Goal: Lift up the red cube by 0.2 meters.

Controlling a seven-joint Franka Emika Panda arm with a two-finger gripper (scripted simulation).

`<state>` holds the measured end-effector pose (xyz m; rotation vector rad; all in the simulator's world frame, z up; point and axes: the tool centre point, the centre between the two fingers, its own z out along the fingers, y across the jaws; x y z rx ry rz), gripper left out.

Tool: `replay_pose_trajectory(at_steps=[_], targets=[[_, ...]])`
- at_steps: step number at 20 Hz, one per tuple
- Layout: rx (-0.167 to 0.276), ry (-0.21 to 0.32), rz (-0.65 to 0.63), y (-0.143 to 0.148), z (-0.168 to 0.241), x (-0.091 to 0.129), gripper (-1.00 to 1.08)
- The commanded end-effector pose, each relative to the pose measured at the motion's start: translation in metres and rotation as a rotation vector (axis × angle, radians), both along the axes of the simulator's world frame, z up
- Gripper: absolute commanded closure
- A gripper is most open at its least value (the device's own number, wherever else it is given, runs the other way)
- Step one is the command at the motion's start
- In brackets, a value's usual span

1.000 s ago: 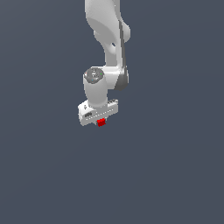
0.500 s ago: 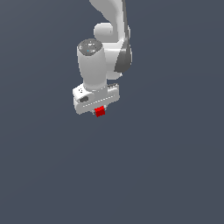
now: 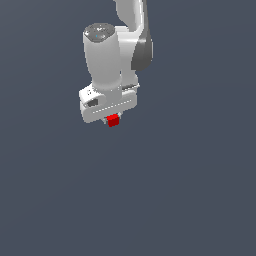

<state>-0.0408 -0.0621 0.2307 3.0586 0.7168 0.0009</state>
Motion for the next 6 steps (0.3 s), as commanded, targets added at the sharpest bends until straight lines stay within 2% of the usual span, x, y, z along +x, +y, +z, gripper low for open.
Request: replay_pose_trajectory(at_steps=[1, 6], targets=[[0.0, 0.0, 0.0, -0.0004, 0.003, 0.0002, 1.08], [0.0, 0.0, 0.0, -0.0005, -0.0006, 0.0009, 1.08]])
